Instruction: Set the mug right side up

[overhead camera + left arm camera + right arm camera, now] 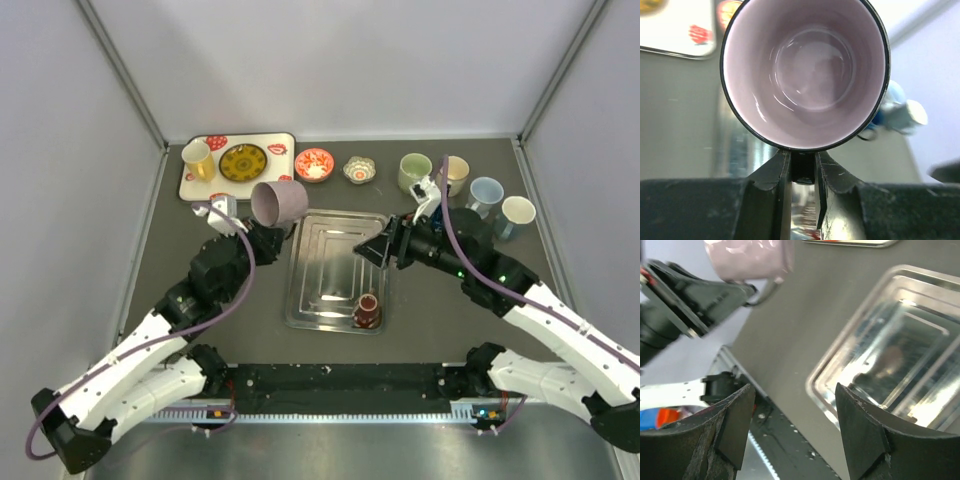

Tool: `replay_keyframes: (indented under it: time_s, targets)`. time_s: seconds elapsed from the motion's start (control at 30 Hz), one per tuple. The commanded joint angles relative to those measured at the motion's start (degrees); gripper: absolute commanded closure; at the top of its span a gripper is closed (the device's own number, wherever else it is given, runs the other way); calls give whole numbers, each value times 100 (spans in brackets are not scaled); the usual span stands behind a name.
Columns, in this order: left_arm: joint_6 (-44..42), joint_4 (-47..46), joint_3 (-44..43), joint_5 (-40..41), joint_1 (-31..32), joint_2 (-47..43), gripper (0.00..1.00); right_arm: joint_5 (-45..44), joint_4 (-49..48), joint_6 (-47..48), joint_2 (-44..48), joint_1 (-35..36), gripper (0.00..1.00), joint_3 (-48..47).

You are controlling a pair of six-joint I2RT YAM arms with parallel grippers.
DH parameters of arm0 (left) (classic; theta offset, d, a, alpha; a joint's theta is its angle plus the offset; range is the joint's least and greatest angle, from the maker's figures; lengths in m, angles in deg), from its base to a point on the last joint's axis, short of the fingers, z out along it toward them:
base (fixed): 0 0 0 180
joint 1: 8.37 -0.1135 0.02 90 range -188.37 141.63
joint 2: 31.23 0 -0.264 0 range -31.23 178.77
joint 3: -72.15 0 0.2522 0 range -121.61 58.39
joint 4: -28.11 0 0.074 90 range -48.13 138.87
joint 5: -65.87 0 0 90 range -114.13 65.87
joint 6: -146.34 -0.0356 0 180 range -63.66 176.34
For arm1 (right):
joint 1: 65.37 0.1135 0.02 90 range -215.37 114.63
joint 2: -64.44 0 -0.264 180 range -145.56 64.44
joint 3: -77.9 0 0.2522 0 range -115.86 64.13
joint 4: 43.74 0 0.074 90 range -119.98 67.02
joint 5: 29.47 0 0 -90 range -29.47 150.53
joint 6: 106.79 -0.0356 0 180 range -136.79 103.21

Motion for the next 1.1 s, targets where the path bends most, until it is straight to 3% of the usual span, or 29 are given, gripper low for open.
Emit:
replay_keyframes:
  time_s: [0.0, 0.13, 0.43, 0.8, 1.03, 1.07]
  targets:
    - [-916, 1658, -974, 847, -620, 645, 100, -1220, 1248, 530, 134, 33, 34, -225]
    - [-1032, 2266, -1326, 811, -1367, 1523, 100, -1458, 1443, 592, 178, 42, 35, -110]
    - [-1015, 1748, -1239, -323, -3072, 3001, 100, -1370, 1487, 637, 319, 33, 36, 206]
    - [-1138, 1642, -1704, -596, -3285, 4442, 100, -1361, 1408, 636, 327, 33, 36, 505]
    - [-1146, 1704, -1678, -411, -3277, 4620, 100, -1352, 1390, 663, 204, 33, 36, 566]
    - [-1146, 1747, -1661, -394, -3277, 4593, 96, -1361, 1390, 663, 187, 42, 36, 567]
